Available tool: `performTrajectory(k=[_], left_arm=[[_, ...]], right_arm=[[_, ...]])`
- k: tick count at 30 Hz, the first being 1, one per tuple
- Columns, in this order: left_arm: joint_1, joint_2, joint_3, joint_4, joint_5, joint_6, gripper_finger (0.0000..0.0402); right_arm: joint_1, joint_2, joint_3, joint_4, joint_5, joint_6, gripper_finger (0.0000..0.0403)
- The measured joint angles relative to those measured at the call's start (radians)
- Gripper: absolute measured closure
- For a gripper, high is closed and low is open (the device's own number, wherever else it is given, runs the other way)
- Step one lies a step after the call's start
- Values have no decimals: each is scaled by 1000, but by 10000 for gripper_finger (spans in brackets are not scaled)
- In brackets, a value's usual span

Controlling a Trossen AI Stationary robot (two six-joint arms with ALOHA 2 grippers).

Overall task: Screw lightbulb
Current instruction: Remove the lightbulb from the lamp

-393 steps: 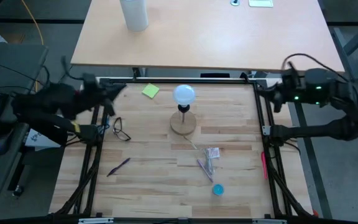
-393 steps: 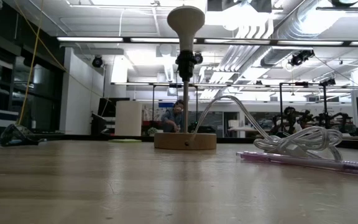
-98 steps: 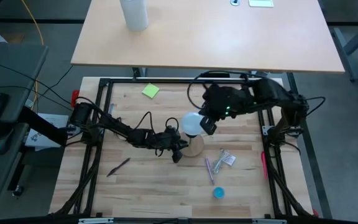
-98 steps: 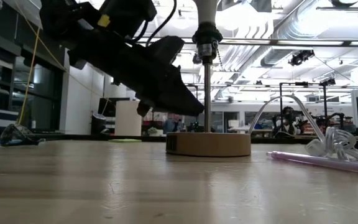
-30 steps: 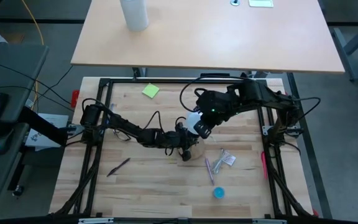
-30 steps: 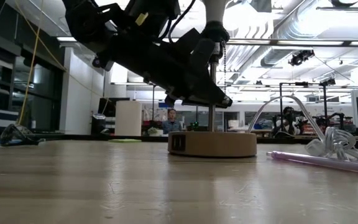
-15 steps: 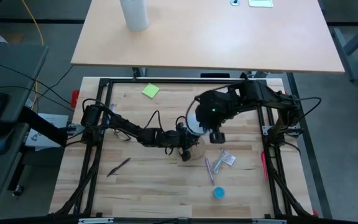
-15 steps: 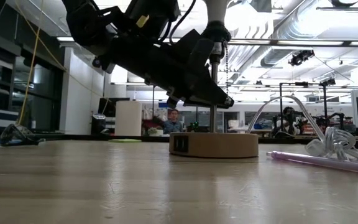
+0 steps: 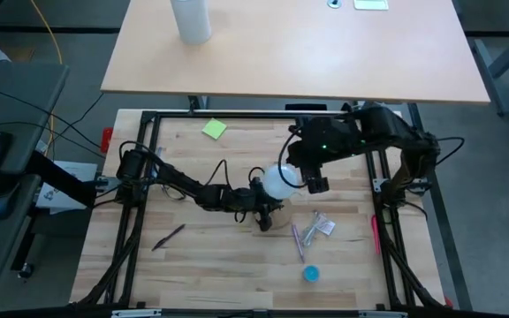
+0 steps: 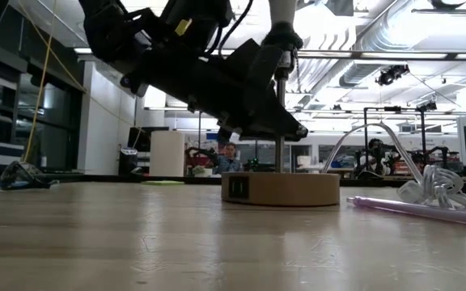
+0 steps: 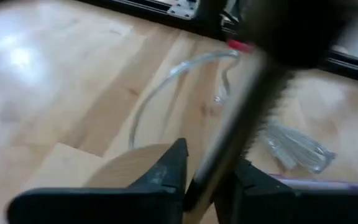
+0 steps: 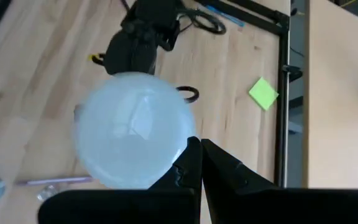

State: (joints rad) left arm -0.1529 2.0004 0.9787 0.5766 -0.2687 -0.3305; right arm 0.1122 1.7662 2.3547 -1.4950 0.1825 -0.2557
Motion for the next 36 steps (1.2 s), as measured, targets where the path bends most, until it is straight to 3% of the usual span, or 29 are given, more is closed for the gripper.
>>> performTrajectory(k=[9, 15, 30, 36], left_arm=[[0, -9, -3, -62, 17, -6, 230], [1, -93, 2, -171, 6, 11, 182], [1, -354, -2, -747, 37, 133, 173], [13, -531, -1, -841, -130, 179, 192]], right_arm=[[13, -12, -1, 7, -1, 40, 403], [12, -25, -1, -4, -1, 77, 403], [21, -106, 0, -80, -5, 246, 403], [110, -185, -58, -75, -27, 431, 403]])
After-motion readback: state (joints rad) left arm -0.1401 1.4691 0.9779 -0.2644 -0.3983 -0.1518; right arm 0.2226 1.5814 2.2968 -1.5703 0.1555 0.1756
